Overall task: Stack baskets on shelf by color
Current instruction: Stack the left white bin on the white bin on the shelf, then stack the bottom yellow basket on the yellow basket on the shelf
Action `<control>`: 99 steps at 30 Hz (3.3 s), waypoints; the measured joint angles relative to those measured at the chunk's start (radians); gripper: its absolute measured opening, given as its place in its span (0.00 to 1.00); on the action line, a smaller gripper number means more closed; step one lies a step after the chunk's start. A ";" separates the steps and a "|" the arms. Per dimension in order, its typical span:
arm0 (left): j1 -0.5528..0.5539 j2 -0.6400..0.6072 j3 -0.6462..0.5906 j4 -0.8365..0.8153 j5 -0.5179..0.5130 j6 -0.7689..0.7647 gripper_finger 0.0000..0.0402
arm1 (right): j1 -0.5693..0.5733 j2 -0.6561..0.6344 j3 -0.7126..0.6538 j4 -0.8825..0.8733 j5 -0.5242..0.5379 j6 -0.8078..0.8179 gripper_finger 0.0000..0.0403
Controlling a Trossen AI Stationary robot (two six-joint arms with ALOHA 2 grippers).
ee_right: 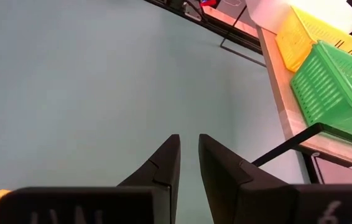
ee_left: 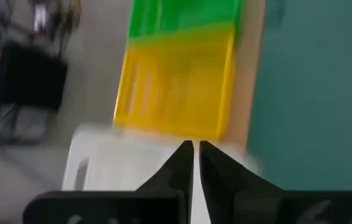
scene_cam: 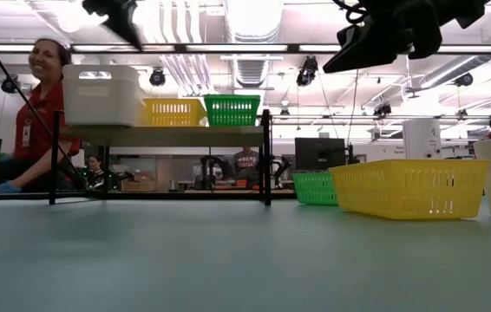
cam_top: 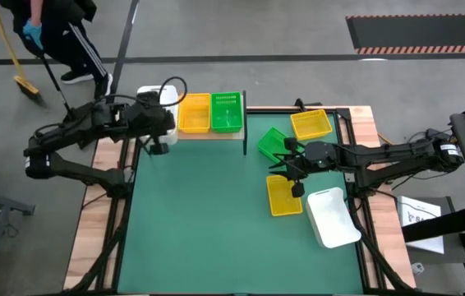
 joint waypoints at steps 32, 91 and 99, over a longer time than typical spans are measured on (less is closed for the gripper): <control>-0.271 0.004 -0.344 -0.055 -0.380 -0.343 0.00 | 0.002 0.000 -0.019 0.001 -0.135 0.213 0.13; -0.687 -0.251 -0.760 1.358 -0.272 0.257 0.00 | 0.434 0.626 0.415 -0.895 0.060 0.886 0.42; -0.687 -0.293 -0.797 1.358 -0.272 0.259 0.00 | 0.434 0.656 0.412 -0.880 0.060 0.873 0.18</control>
